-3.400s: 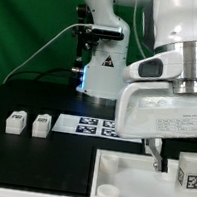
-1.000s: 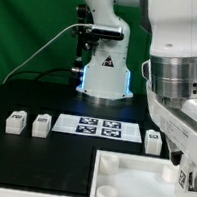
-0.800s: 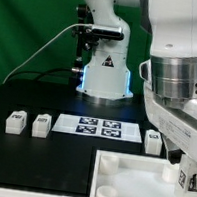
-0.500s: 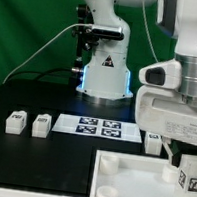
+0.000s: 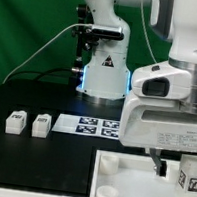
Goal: Assemble one leg
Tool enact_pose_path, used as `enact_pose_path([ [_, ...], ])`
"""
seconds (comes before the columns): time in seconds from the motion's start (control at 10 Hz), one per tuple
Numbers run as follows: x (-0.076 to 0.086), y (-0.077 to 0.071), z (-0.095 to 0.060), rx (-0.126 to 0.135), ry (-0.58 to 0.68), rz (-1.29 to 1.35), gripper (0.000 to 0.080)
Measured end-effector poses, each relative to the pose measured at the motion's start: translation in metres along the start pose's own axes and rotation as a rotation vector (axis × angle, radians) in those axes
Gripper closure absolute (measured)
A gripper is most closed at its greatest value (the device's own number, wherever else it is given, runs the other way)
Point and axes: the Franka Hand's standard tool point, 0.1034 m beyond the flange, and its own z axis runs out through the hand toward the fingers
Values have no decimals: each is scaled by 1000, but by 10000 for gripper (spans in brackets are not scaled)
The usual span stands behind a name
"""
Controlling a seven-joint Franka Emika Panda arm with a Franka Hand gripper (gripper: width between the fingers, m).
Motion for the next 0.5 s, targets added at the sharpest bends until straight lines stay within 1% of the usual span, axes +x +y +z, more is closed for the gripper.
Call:
enact_pose_path([
  [0.2,0,0,0,1,0,5,410],
  [0.3,0,-1,0,5,-1,120,410],
  [0.4,-1,-2,0,8,-3,236,509],
  [0.5,-1,-2,0,11,-4,319,509],
])
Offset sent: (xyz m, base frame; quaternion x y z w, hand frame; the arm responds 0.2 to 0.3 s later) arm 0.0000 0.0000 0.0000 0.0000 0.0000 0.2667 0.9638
